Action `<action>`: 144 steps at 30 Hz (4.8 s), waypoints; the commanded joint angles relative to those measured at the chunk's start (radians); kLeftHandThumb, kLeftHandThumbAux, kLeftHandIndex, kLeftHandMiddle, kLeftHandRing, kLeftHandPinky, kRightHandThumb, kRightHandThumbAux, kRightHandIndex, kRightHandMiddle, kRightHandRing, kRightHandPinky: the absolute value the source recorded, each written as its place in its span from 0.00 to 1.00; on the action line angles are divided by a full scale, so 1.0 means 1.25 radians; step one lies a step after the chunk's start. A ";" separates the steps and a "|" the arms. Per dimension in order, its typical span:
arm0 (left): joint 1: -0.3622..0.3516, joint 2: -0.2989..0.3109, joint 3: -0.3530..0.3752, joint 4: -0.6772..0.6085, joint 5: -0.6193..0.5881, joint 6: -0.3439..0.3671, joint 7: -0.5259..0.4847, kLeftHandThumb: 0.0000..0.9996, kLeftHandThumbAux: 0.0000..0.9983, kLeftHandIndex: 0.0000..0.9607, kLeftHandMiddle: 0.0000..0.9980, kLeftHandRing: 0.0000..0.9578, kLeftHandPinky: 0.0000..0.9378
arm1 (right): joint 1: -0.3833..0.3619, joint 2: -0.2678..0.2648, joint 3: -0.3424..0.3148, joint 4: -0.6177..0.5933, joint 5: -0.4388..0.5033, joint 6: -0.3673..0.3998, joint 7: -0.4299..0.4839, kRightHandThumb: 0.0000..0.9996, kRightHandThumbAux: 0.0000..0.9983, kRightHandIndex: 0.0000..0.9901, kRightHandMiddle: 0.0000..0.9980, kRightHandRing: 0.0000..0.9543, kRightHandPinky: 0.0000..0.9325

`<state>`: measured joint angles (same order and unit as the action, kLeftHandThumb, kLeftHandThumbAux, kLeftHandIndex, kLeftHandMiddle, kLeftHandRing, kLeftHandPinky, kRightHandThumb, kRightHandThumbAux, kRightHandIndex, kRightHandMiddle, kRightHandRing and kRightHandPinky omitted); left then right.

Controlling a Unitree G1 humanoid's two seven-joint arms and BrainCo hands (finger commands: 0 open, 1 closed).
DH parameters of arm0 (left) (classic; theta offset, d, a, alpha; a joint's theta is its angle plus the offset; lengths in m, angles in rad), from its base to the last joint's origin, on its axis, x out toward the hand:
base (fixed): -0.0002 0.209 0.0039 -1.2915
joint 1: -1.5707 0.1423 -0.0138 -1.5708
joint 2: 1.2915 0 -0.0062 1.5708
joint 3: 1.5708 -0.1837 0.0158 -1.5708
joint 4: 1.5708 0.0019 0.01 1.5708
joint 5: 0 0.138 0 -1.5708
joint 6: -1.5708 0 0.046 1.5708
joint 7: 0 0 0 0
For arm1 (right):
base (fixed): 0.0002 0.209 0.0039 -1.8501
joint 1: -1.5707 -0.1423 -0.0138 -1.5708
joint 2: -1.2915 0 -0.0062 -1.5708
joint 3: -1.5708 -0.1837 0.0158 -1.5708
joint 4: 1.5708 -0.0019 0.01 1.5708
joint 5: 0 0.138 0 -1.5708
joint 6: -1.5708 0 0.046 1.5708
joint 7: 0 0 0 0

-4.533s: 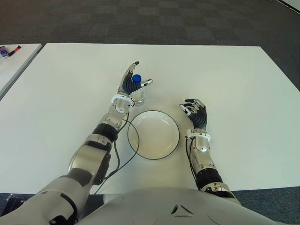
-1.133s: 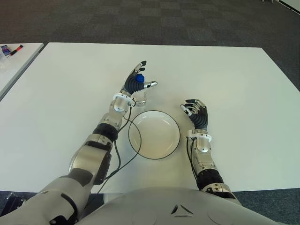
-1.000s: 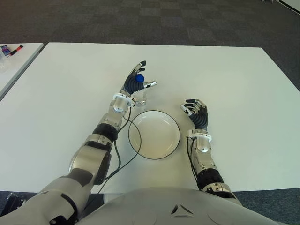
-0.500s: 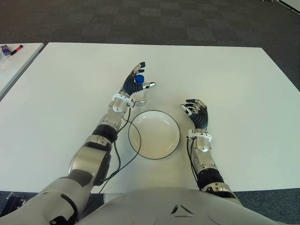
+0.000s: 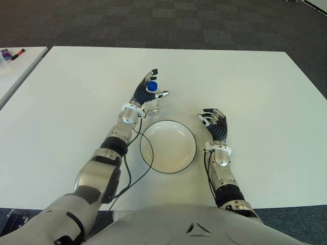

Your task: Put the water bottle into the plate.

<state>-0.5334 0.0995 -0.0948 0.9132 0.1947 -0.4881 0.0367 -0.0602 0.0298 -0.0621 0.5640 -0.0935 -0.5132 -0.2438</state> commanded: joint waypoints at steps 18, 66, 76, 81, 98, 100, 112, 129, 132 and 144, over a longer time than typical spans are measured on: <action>0.011 -0.013 0.010 0.084 -0.016 0.026 -0.016 0.00 0.71 0.00 0.07 0.11 0.16 | 0.040 0.014 -0.005 0.002 0.008 0.024 -0.002 0.70 0.72 0.42 0.43 0.47 0.49; 0.025 -0.016 -0.002 0.139 -0.008 -0.007 -0.004 0.00 0.66 0.00 0.09 0.13 0.18 | 0.042 0.016 -0.006 -0.002 0.017 0.020 0.008 0.70 0.72 0.42 0.42 0.46 0.47; 0.022 -0.015 -0.004 0.153 -0.001 -0.012 0.007 0.05 0.65 0.00 0.10 0.15 0.21 | 0.040 0.016 -0.005 0.001 0.019 0.017 0.008 0.70 0.72 0.42 0.42 0.46 0.47; 0.021 -0.014 -0.003 0.156 0.005 -0.013 0.019 0.15 0.66 0.00 0.11 0.16 0.23 | 0.041 0.016 -0.005 0.001 0.019 0.016 0.008 0.70 0.72 0.42 0.42 0.46 0.48; 0.026 -0.022 -0.004 0.142 0.025 -0.009 0.118 0.62 0.60 0.10 0.23 0.28 0.37 | 0.039 0.017 -0.006 0.001 0.017 0.017 0.004 0.70 0.72 0.42 0.42 0.46 0.47; 0.025 -0.024 -0.004 0.144 0.029 -0.011 0.134 0.67 0.59 0.12 0.26 0.30 0.38 | 0.038 0.017 -0.006 0.003 0.018 0.017 0.004 0.70 0.72 0.42 0.42 0.45 0.47; 0.025 -0.027 -0.016 0.150 0.068 -0.040 0.225 0.88 0.48 0.25 0.36 0.40 0.42 | 0.036 0.018 -0.008 0.005 0.021 0.015 0.006 0.70 0.72 0.42 0.42 0.45 0.47; 0.017 -0.023 -0.039 0.159 0.093 -0.034 0.258 0.91 0.45 0.26 0.36 0.42 0.44 | 0.034 0.017 -0.009 0.005 0.020 0.018 0.005 0.70 0.72 0.42 0.42 0.45 0.47; 0.017 -0.024 -0.036 0.159 0.090 -0.035 0.254 0.91 0.45 0.26 0.36 0.42 0.45 | 0.034 0.016 -0.009 0.004 0.019 0.020 0.005 0.70 0.72 0.42 0.42 0.45 0.48; 0.017 -0.025 -0.035 0.161 0.091 -0.040 0.260 0.90 0.45 0.26 0.36 0.43 0.46 | 0.033 0.016 -0.008 0.003 0.020 0.023 0.006 0.70 0.72 0.42 0.41 0.45 0.47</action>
<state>-0.5017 0.0685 -0.1377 1.1051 0.3049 -0.5237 0.3480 -0.0439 0.0459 -0.0665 0.5391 -0.0744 -0.5161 -0.2363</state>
